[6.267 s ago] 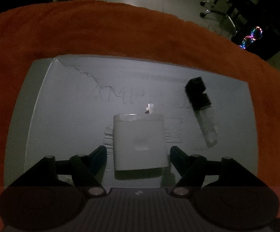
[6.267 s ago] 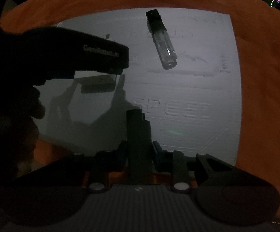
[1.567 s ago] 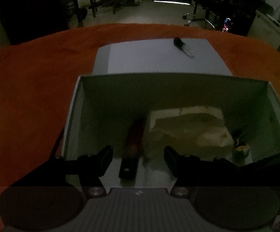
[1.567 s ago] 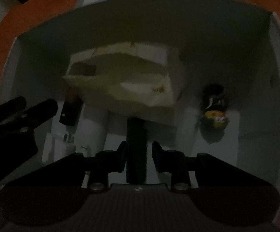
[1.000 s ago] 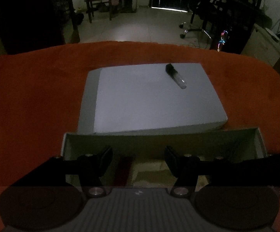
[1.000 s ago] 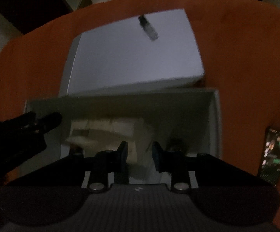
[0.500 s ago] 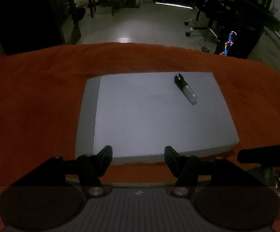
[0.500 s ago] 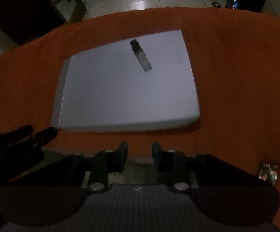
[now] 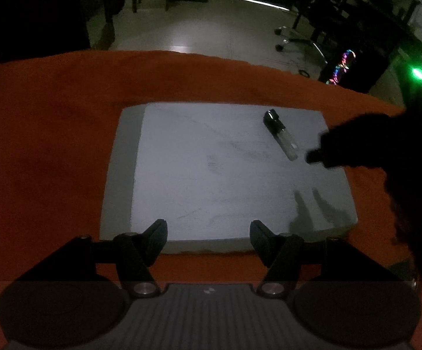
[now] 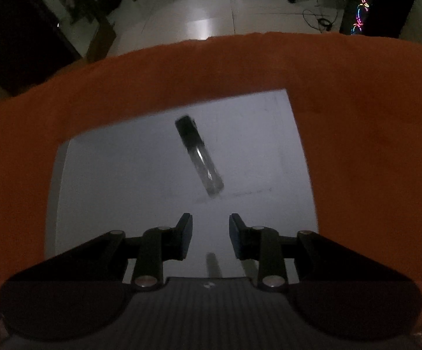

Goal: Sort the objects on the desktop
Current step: 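Reach the right tool to the clear black-capped vial and grasp it, then lift the clear vial off the lid with the right tool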

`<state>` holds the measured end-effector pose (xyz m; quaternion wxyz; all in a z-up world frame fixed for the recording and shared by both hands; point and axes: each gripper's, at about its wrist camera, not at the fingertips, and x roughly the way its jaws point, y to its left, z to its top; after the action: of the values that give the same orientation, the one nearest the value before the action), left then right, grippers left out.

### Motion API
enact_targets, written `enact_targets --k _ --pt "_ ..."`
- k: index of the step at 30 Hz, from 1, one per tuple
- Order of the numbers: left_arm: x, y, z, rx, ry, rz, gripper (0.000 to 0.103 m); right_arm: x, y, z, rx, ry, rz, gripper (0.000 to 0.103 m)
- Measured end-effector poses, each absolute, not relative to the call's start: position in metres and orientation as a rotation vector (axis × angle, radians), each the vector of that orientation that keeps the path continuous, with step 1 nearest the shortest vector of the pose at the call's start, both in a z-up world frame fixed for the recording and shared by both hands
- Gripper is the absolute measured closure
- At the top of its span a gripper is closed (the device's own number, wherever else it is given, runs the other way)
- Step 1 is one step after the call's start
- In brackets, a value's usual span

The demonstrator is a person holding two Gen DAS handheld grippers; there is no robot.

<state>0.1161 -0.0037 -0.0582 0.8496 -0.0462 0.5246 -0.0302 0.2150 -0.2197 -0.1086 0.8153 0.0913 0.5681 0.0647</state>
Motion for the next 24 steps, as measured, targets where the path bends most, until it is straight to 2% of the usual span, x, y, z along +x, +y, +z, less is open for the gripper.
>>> enact_targets --k 20,24 --pt "0.123 -0.005 -0.087 -0.138 1.15 -0.069 0.044 0.27 -0.177 -0.151 -0.024 1.186 0.125 0.072" --pt "0.124 -0.006 -0.089 -0.126 1.147 -0.072 0.044 0.268 -0.175 -0.15 -0.043 1.181 0.116 0.082"
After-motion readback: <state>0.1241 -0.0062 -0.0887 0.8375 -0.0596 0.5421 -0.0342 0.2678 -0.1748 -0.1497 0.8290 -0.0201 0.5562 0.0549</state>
